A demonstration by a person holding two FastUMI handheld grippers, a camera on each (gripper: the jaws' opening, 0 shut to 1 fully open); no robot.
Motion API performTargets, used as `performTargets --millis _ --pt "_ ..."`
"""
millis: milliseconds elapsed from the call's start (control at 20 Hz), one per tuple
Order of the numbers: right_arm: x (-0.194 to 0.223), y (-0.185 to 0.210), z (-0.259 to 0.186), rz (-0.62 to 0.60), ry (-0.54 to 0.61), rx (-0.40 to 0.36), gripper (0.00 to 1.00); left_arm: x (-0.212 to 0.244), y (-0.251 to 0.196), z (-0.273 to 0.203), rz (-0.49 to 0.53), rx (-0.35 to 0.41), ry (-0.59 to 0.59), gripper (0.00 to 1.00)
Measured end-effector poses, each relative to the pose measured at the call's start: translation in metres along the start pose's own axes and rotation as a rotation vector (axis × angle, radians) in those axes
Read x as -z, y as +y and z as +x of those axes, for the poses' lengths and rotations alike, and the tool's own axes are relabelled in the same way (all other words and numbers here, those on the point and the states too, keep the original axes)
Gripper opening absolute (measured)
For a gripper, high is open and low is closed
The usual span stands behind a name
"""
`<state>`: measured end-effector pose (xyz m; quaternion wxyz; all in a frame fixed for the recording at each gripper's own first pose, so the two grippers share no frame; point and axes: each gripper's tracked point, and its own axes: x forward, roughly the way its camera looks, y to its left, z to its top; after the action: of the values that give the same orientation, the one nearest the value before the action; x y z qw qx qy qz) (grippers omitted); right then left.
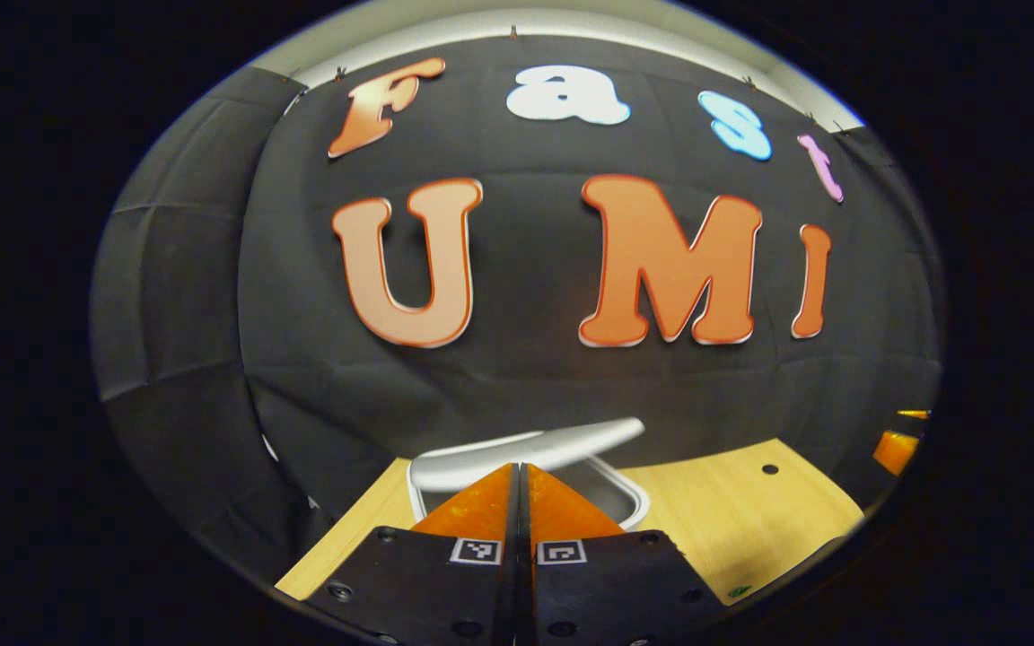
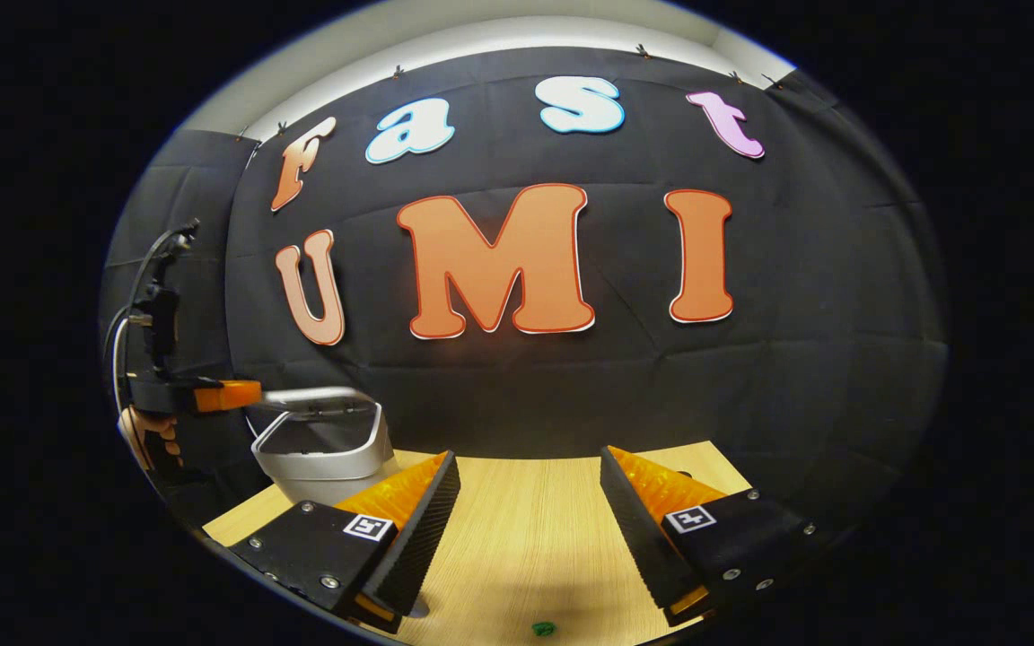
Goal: Press the lid of the desktop garbage bin to open it, pick up the crumpled paper on the desktop and throw it into the bin, then pick up the pop can on the desktop and drop it into the bin, and finally close the garbage bin lid.
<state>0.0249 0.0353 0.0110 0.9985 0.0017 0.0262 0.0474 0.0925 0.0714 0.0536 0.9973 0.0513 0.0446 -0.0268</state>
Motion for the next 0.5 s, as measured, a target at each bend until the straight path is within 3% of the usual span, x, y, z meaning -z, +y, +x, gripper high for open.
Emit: performTargets --millis 150,300,500 --pt "0.000 -0.001 -0.003 0.001 -0.005 0.002 0.94 -0.010 -0.024 -0.021 0.000 0.032 -0.035 0.00" --pt "0.001 -0.004 -0.007 0.009 -0.008 0.008 0.94 -0.003 -0.041 -0.032 -0.077 0.062 -0.041 0.00" --pt "0.010 -0.012 -0.012 0.030 0.004 0.028 0.94 0.004 -0.045 -0.047 -0.113 0.045 -0.082 0.00"
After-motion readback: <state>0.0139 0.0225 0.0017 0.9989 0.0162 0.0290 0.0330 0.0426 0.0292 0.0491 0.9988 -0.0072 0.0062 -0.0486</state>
